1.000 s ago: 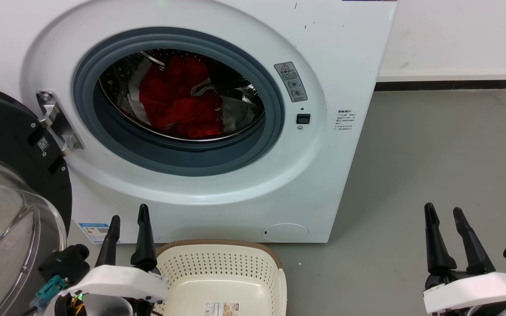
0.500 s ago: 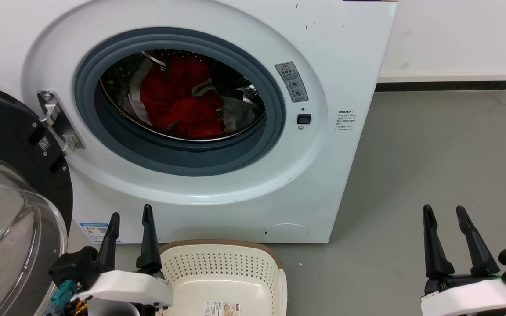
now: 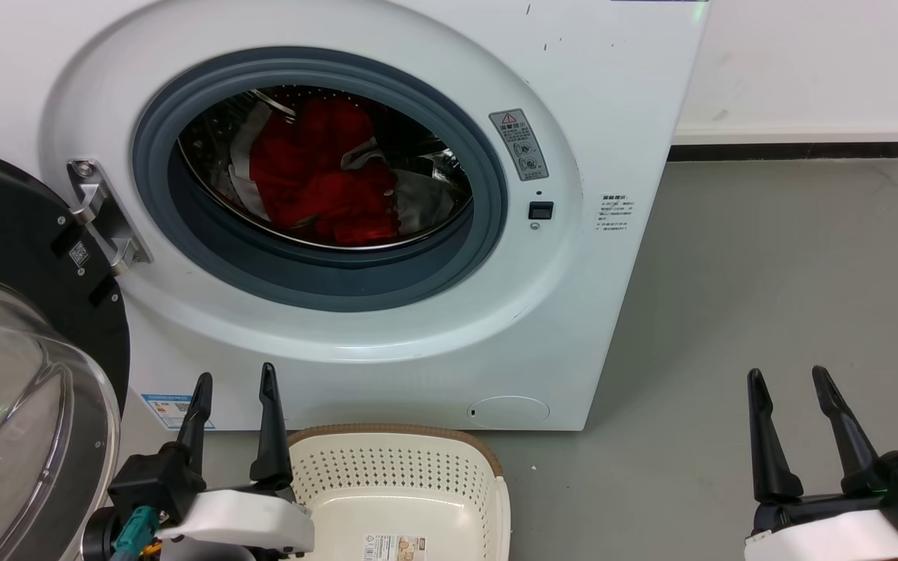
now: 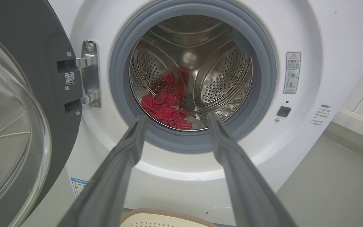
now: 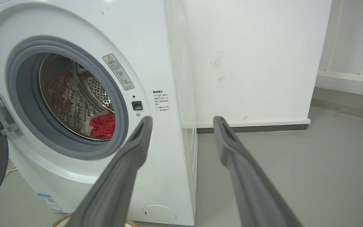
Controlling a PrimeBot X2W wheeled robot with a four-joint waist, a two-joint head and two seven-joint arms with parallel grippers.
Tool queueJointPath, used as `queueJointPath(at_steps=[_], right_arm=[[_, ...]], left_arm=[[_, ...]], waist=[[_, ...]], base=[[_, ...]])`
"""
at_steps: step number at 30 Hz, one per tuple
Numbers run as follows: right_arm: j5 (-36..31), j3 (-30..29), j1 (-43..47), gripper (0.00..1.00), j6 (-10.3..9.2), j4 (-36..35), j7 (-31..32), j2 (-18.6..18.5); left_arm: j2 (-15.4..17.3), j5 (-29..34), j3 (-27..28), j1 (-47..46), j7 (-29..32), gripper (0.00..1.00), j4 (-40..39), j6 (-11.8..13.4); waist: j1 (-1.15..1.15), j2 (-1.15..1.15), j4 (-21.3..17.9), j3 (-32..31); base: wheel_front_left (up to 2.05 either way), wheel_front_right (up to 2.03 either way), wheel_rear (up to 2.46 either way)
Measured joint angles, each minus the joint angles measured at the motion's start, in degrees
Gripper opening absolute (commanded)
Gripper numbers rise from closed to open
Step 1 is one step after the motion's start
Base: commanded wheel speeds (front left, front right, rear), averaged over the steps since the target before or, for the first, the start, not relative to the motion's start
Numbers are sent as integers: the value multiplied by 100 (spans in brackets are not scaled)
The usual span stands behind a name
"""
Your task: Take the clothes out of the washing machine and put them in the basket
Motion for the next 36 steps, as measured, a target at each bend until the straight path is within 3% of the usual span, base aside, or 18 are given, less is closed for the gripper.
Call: queueJointPath(at_steps=[36], right_arm=[[-972, -20, 225, 100, 1, -322, -374, -5]], left_arm=[[-123, 1515, 18, 197, -361, 100, -140, 82]], waist=[[0, 0, 17, 18]], base=[[0, 0, 0]])
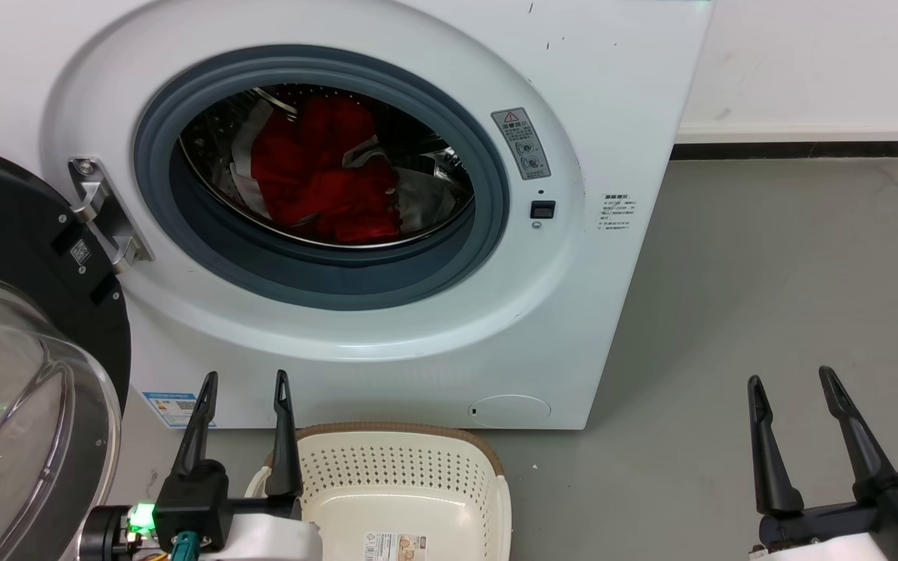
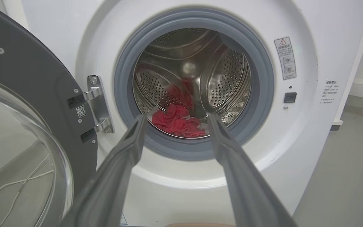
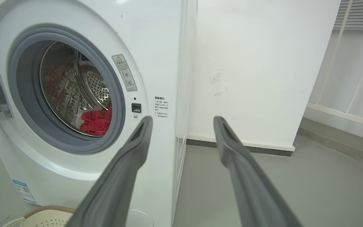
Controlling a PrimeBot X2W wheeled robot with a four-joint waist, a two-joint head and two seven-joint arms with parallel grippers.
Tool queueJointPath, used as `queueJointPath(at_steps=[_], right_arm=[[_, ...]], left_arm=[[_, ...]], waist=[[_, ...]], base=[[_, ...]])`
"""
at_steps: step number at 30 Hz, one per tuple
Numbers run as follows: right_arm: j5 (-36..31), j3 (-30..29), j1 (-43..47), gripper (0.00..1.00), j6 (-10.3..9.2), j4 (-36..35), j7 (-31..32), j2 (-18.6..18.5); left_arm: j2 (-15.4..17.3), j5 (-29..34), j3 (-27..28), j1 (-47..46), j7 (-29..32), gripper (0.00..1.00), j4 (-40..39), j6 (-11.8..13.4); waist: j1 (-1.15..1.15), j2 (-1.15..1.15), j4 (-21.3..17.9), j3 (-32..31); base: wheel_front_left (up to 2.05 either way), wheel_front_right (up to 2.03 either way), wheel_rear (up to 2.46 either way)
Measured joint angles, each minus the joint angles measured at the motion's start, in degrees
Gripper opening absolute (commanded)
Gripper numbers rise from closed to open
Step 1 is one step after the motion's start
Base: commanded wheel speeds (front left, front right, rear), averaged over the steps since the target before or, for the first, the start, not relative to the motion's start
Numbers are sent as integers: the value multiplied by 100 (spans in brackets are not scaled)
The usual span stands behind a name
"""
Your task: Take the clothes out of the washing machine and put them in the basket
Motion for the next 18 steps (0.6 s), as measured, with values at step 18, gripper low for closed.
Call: queueJointPath(at_steps=[18], right_arm=[[96, -1, 0, 100, 0, -2, 0, -1]], left_arm=[[-23, -8, 68, 24, -8, 100, 66, -23]], waist=[[0, 0, -18, 30]], base=[[0, 0, 0]])
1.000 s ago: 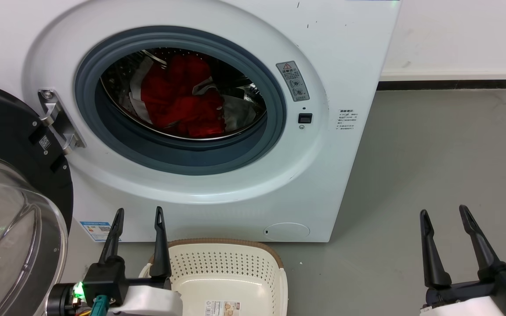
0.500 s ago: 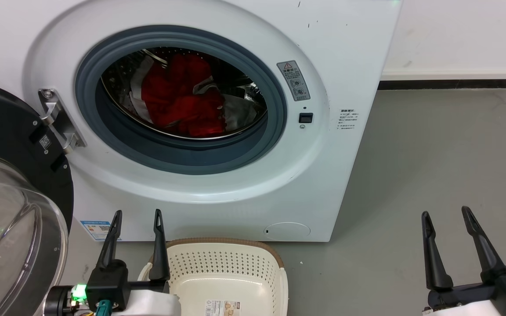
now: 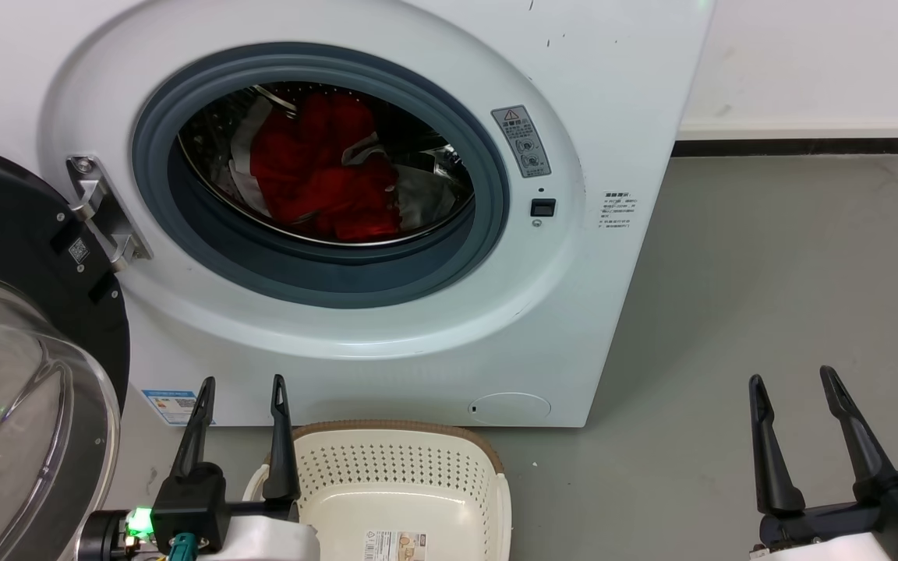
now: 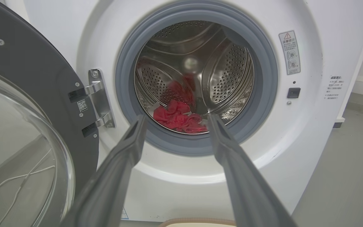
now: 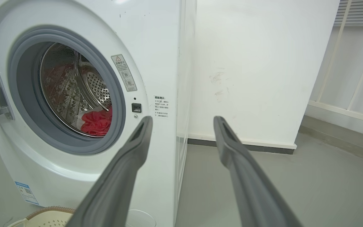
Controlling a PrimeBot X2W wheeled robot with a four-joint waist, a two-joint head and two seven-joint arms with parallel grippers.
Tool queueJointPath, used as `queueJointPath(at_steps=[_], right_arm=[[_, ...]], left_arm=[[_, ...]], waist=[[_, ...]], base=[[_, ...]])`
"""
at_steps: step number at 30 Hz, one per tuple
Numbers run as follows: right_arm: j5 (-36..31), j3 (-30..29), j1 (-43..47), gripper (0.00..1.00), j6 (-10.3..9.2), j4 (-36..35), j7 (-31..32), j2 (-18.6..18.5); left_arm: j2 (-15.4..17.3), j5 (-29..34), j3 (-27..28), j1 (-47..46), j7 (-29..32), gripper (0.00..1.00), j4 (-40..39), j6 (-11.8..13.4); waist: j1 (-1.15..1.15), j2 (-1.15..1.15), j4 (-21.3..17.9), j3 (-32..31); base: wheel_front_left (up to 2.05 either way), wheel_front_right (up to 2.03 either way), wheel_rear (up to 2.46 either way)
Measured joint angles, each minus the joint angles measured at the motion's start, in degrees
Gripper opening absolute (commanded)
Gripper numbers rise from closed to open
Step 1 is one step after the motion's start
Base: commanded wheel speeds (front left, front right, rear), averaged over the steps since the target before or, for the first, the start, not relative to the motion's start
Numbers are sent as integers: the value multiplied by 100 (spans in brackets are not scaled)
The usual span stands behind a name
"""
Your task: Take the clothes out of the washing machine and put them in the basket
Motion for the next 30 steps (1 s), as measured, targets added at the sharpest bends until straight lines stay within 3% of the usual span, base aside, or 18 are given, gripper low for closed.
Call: queueJointPath(at_steps=[6, 14, 19, 30], right_arm=[[8, 11, -15, 100, 0, -23, 0, 0], [24, 98, -270, 100, 0, -136, 0, -2], [75, 196, -569, 100, 0, -232, -1, -3], [310, 328, -1232, 100, 0, -521, -1, -8]], left_arm=[[-4, -101, 75, -73, 0, 100, 94, -114], [71, -148, 360, -867, -1, 100, 573, -573], [270, -141, 580, -1689, 0, 100, 1039, -745], [811, 41, 757, -3599, -1, 100, 2209, -860]], waist=[[0, 0, -20, 49], [0, 0, -113, 363], [0, 0, -239, 716], [1, 0, -711, 1673]], base=[[0, 0, 0], [0, 0, 0], [0, 0, 0], [0, 0, 0]])
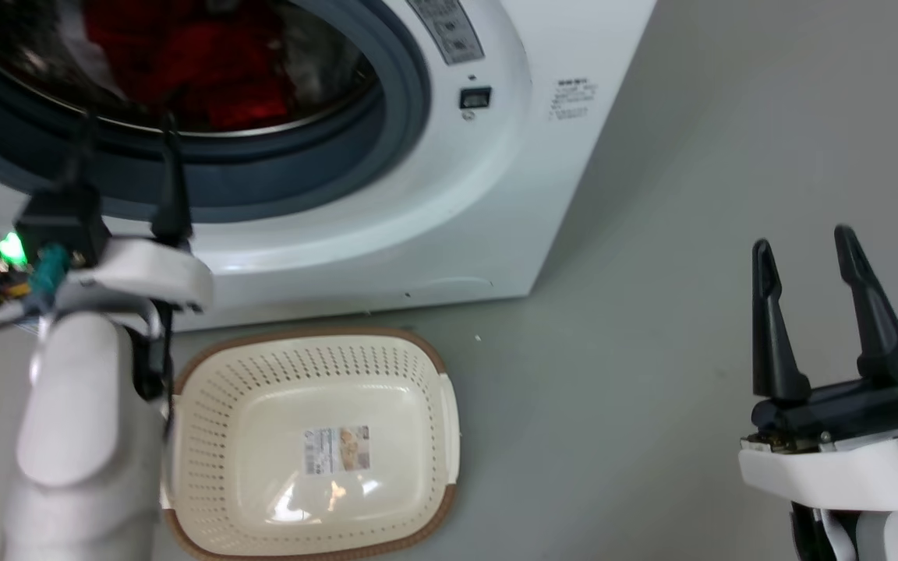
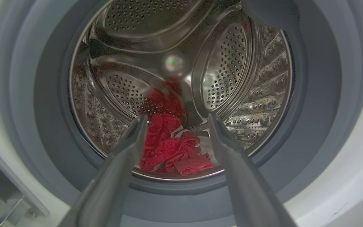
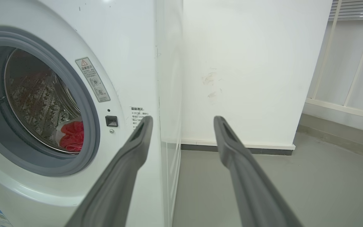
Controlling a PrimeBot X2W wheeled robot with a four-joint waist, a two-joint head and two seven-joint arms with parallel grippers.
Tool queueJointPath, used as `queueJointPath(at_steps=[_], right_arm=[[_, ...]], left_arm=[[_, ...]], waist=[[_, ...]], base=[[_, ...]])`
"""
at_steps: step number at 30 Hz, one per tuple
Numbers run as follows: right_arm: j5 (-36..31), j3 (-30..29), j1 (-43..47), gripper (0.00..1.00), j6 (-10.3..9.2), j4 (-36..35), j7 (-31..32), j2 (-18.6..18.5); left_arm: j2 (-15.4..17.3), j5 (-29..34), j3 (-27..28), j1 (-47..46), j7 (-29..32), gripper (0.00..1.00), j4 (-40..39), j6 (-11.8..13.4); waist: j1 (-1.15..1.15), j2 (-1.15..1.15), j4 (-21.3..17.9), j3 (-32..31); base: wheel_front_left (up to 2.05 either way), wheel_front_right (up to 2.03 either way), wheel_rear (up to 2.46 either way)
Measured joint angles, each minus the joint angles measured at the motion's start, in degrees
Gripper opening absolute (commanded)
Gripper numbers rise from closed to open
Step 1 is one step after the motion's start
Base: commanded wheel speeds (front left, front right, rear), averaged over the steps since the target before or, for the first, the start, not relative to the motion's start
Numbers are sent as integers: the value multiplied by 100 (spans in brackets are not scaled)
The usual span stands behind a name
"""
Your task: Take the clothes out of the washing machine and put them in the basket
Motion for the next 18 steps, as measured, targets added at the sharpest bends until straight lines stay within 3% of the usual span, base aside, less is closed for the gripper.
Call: queueJointPath(at_steps=[2, 10, 18], right_arm=[[104, 8, -239, 100, 0, -147, 0, 0], [334, 18, -596, 100, 0, -436, 0, 0], [548, -10, -878, 100, 0, -720, 0, 0]], left_arm=[[269, 73, -10, -740, 0, 100, 486, -15], [746, 222, -170, -2191, 88, 100, 1724, -131], [1266, 319, -480, -3753, 1069, 100, 2669, -346]], waist=[[1, 0, -195, 394], [1, 0, -556, 1183], [1, 0, -837, 1932]], base=[[0, 0, 0], [0, 0, 0], [0, 0, 0]])
